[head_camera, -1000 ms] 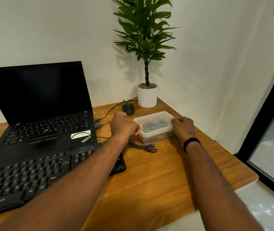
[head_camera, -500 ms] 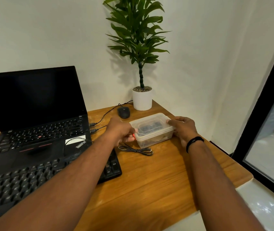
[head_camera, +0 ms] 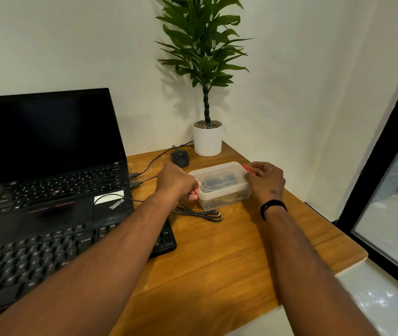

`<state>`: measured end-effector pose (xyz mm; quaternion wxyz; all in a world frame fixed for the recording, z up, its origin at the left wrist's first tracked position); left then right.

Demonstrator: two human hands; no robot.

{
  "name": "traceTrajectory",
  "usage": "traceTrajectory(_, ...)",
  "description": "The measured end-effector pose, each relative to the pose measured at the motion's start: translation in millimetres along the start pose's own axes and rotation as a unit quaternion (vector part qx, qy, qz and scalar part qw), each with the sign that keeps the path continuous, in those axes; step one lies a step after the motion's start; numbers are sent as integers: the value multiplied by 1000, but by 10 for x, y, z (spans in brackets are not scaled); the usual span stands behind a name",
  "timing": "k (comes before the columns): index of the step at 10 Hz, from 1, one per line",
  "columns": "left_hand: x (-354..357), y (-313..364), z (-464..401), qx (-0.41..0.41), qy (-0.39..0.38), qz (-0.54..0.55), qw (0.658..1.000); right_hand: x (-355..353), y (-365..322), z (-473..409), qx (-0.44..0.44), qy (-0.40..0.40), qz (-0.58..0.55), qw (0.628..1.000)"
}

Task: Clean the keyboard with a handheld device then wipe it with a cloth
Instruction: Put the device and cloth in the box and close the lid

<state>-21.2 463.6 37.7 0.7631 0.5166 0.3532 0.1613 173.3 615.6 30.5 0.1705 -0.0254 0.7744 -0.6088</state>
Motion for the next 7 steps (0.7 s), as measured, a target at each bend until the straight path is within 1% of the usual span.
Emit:
traceTrajectory(1,-12,-21,-17,6,17,-7,1000,8,-66,14,-26,1,56,998)
traceTrajectory(3,-19,-20,16,26,47,-16,998,63,-63,31,-42,7,99,994)
traceTrajectory(4,-15,12,85,40,76,-40,996,95,-129,61,-52,18,164,985)
traceTrajectory(5,-62,40,234,43,74,-22,996,141,-319,163,-71,12,255,964)
traceTrajectory(6,-226,84,358,84,74,17,994,193,-517,298,-90,2,259,962)
traceTrajectory(7,-480,159,591,146,83,7,986,227,-882,552,-115,-10,175,978)
Point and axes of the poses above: each hand's wrist, its own z-axis away from the middle knuckle, its own x-axis out of the palm, y = z × x, the point moved 7 cm from there along -z, towards the middle knuckle, and after that the axes turned 8 degrees about -y, right-handed, at the moved point
